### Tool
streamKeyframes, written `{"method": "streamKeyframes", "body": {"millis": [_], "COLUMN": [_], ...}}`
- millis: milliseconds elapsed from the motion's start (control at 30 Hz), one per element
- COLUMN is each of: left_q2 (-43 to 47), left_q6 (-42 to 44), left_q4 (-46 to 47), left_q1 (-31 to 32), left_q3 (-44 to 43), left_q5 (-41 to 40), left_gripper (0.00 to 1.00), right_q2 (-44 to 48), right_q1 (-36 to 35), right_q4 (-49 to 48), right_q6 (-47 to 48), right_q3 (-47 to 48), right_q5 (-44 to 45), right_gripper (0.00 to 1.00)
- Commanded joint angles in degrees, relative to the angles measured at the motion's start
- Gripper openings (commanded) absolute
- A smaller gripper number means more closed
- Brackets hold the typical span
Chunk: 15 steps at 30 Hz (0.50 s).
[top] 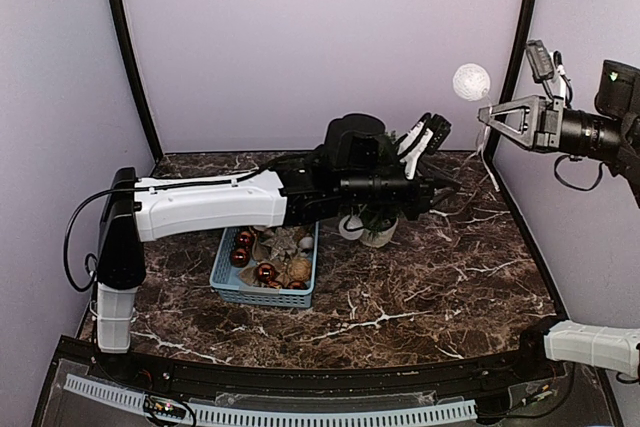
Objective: Decorate the small christmas tree
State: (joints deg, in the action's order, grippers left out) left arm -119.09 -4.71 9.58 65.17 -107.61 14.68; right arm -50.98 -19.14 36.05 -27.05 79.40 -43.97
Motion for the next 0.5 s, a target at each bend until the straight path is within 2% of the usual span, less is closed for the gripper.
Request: {"method": "streamKeyframes", "body": {"millis": [0, 33, 100, 467], "left_q2": [1.0, 1.7, 3.8, 22.0], "left_q6": [0.7, 1.1, 1.8, 2.7], "left_q4": [2.1, 2.1, 2.3, -1.6], "left_q1": [0.3, 0.4, 0.5, 0.4], "left_q3": [-1.9, -1.3, 0.5, 16.5], "left_q5": [-2.5, -3.8, -6.0, -19.1], "left_gripper": [0.12, 0.05, 0.0, 0.0], "right_q2": [0.7, 0.6, 0.5, -1.1], "right_q1": [-0.4, -0.4, -0.5, -2.7], "right_q4": [-1.8, -1.7, -1.1, -3.3], "right_q6": [0.1, 0.1, 0.6, 0.1], "right_q3": [-1.0, -1.1, -1.4, -3.9], "right_q5": [-0.2, 0.2, 1.6, 4.9], "right_gripper": [0.0, 0.0, 0.0, 0.0]}}
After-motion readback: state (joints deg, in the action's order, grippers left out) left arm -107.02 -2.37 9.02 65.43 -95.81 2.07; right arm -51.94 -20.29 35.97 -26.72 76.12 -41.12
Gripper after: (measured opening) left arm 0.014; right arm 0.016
